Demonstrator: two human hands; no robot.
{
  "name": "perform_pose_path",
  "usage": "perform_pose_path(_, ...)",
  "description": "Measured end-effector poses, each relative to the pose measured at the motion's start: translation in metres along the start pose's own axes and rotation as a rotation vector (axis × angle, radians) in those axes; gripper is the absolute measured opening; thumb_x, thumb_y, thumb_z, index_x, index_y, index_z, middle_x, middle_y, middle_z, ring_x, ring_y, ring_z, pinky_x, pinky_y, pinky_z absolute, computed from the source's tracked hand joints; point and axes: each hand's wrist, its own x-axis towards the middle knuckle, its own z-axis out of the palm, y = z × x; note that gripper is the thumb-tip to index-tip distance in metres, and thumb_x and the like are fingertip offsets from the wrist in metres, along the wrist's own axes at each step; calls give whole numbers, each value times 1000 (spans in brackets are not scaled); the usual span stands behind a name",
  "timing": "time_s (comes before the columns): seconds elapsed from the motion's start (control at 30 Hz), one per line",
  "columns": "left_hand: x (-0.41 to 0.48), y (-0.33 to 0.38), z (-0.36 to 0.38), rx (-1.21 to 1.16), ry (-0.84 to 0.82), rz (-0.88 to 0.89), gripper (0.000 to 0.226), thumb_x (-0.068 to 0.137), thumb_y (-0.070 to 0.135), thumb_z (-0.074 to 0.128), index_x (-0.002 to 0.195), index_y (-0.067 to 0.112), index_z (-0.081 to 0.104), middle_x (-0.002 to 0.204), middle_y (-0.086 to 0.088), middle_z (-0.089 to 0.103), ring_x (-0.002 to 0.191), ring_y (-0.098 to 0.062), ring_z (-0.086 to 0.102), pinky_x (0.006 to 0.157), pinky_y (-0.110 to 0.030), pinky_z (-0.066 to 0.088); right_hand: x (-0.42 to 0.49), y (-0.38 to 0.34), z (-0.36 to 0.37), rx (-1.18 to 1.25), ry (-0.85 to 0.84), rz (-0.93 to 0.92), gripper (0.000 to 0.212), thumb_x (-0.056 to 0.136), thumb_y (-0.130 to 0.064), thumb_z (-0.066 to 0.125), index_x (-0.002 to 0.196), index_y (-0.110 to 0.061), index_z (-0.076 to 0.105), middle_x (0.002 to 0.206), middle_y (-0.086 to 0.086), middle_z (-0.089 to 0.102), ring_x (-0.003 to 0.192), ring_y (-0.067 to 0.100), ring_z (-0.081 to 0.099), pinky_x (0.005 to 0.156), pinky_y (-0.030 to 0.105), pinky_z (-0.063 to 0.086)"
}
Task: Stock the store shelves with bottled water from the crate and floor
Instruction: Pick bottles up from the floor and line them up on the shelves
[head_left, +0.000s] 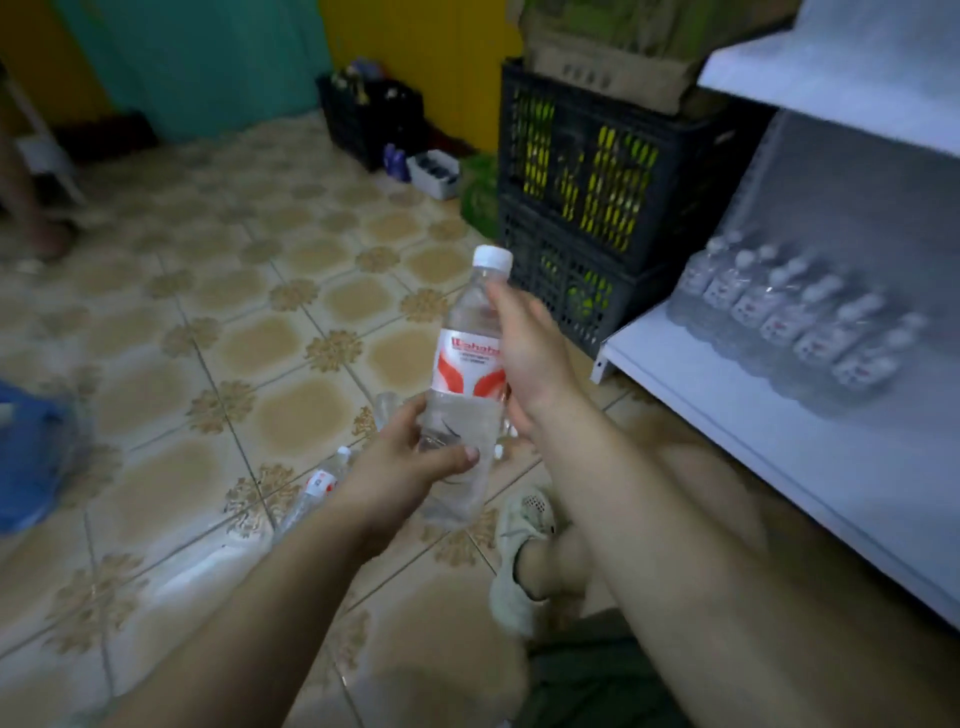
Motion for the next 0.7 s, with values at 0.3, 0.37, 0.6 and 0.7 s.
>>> perform_pose_path(0.3, -38, 84, 107, -69, -232, 298, 49, 72, 8, 65, 120, 14, 57, 111, -15, 69, 102, -33, 65, 87, -45, 54, -79, -104, -90, -55, 28, -417, 37, 96, -30, 58, 131, -31, 47, 110, -3, 68, 96, 16, 69, 88, 42, 57)
perform_pose_path(0.37, -44, 97, 123, -59, -285, 346, 47, 72, 6, 65, 118, 16, 59, 111, -14, 69, 101, -30, 66, 85, -41, 55, -92, -119, -105, -91, 47, -492, 46, 96, -32, 57, 139, -31, 42, 119, -4, 65, 101, 12, 68, 91, 42, 55)
perform_pose_path(0.6, -47, 136, 160, 61, -437, 443, 66, 66, 4, 72, 128, 18, 54, 116, -11, 68, 108, -28, 65, 92, -41, 52, -128, -149, -153, -241, 142, -677, 57, 91, -31, 62, 139, -38, 33, 118, -15, 62, 108, 7, 64, 90, 38, 55)
perform_pose_path(0.7, -41, 148, 182, 84, -512, 469, 67, 66, 5, 71, 129, 21, 53, 115, -7, 69, 108, -25, 65, 91, -38, 53, -141, -165, -178, -364, 196, -643, 68, 93, -23, 63, 148, -33, 24, 118, -15, 60, 107, 7, 63, 91, 39, 55)
